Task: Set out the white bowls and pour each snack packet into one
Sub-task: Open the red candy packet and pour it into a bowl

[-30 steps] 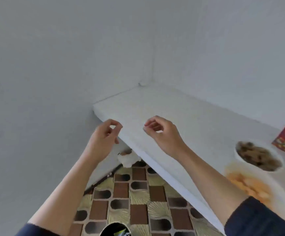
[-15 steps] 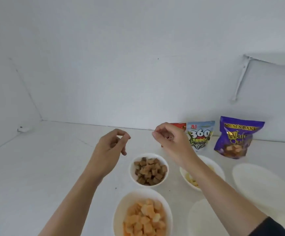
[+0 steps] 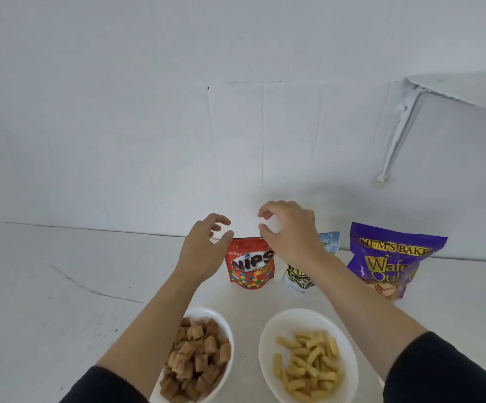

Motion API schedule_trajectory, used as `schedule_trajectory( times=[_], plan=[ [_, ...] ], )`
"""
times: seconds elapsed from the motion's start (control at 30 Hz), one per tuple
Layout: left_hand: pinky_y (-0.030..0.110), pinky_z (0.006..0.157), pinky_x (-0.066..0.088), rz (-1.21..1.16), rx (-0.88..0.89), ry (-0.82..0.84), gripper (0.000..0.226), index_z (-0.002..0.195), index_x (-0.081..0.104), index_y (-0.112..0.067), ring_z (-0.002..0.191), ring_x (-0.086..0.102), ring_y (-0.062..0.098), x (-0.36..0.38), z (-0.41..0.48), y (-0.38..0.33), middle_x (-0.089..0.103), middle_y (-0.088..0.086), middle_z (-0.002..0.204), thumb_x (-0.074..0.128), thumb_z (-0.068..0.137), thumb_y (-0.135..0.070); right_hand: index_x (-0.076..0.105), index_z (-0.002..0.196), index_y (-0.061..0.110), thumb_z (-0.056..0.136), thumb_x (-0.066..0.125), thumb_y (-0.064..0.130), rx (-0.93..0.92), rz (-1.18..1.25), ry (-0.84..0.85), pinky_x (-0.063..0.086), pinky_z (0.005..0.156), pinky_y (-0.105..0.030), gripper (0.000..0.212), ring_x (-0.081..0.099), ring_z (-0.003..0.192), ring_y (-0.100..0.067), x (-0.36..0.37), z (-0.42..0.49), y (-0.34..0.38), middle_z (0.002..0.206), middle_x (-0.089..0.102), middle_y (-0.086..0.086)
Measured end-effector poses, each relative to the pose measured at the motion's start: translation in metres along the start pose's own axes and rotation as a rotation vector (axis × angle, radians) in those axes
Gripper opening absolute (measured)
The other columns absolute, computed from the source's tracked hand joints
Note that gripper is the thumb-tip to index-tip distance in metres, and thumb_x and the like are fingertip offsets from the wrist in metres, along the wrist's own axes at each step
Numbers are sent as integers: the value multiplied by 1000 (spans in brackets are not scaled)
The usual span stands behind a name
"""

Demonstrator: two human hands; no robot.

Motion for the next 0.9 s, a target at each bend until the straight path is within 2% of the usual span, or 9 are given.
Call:
schedule_trajectory(
  times=[0.13, 0.23, 0.3, 0.43, 0.57, 0.67, 0.73, 0.9],
  plan=[
    [22, 69, 47, 15, -66, 109, 14, 115, 61, -29, 102, 67, 18, 22, 15, 13, 68, -3, 107, 58, 101, -27, 63, 117, 31, 93, 61, 31, -7, -117, 142, 26, 98, -40, 25, 52, 115, -12, 18, 4, -12, 114, 65, 13],
    [25, 68, 47, 65, -63, 137, 12, 103, 65, -30, 92, 68, 18, 32, 18, 23, 71, -6, 99, 56, 101, -23, 69, 106, 31, 92, 60, 28, -27, -171, 166, 26, 98, -43, 17, 53, 109, -12, 31, -1, -16, 100, 68, 12],
    [21, 62, 42, 74, -38, 111, 15, 97, 65, -27, 86, 66, 17, 32, 17, 25, 70, -6, 94, 54, 101, -18, 71, 100, 31, 93, 60, 26, -59, -203, 151, 22, 99, -44, 13, 53, 108, -12, 37, -5, -17, 91, 68, 11],
    [9, 54, 42, 118, 1, 85, 17, 96, 65, -20, 80, 64, 13, 25, 12, 24, 68, -4, 91, 52, 102, -12, 72, 99, 31, 93, 64, 24, -111, -216, 113, 13, 103, -42, 13, 53, 116, -11, 43, -10, -15, 96, 69, 11],
    [7, 59, 44, 123, 86, 1, 18, 94, 65, -20, 82, 64, 12, -1, 6, 13, 67, -3, 89, 52, 102, -10, 74, 96, 28, 92, 64, 16, -152, -68, 7, 21, 92, -35, 16, 59, 98, -13, 35, -5, 10, 88, 71, 10],
    [12, 63, 45, 112, 168, -72, 19, 94, 65, -22, 87, 65, 13, -34, -2, 1, 69, -2, 92, 53, 101, -10, 74, 98, 22, 90, 67, 12, -164, 96, -23, 39, 90, -39, 15, 62, 89, -15, 28, 0, 38, 91, 72, 9],
    [17, 65, 45, 111, 194, -112, 19, 94, 66, -23, 88, 65, 12, -60, -12, -6, 69, -3, 92, 54, 102, -11, 75, 99, 18, 88, 69, 9, -170, 224, -29, 50, 84, -37, 16, 65, 85, -14, 25, 1, 59, 92, 73, 5],
    [11, 62, 45, 158, 223, -205, 18, 95, 66, -25, 87, 64, 7, -129, -43, -12, 67, -8, 93, 54, 103, -14, 76, 96, 16, 86, 70, 6, -148, 421, 2, 51, 79, -20, 16, 66, 87, -8, 24, -3, 125, 92, 74, 7]
  ],
)
Point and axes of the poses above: each hand's wrist, its own z-axis towards the middle knuckle, its own x-axis out of the palm, y = z × x, the point moved 3 cm from there along z, towards the middle knuckle
